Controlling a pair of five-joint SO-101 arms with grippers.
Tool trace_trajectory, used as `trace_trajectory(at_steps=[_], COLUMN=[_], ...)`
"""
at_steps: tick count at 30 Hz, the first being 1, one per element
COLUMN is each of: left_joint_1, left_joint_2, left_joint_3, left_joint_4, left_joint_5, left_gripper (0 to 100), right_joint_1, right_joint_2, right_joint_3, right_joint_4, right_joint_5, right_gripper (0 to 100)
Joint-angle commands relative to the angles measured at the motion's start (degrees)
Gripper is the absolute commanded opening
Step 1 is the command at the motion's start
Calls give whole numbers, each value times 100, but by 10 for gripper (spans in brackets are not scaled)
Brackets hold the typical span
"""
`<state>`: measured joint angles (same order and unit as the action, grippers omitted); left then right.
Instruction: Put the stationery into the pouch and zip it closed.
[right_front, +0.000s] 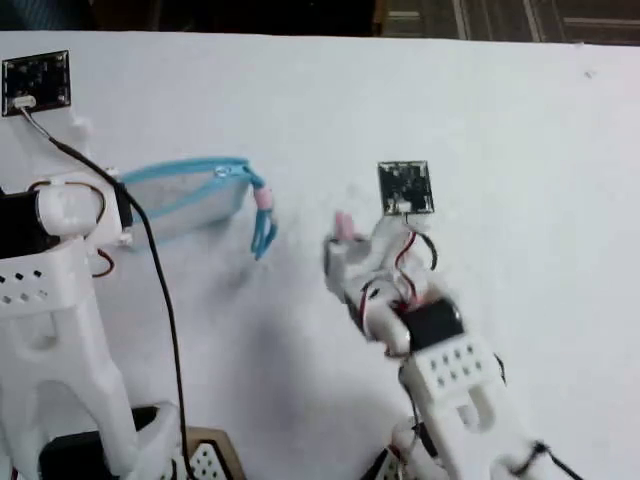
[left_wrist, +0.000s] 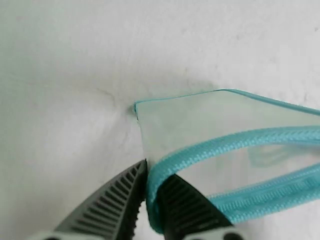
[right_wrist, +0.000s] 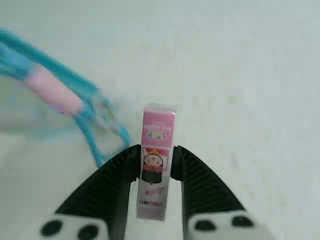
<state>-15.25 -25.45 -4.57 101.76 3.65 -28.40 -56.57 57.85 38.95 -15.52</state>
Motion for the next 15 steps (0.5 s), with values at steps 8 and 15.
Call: trace_trajectory(at_steps=[8, 15], left_joint_1=[31, 31], left_joint_2=[-136, -136], left_joint_3=[-114, -132], left_joint_4=[-70, -70], left_joint_5=[-44, -44], left_gripper=[22, 22], right_joint_1=[-796, -1288], right_joint_2=[154, 1754], right_joint_3=[-2303, -2813], right_joint_4=[-2009, -2888], right_joint_5=[0, -26], right_gripper=[16, 16])
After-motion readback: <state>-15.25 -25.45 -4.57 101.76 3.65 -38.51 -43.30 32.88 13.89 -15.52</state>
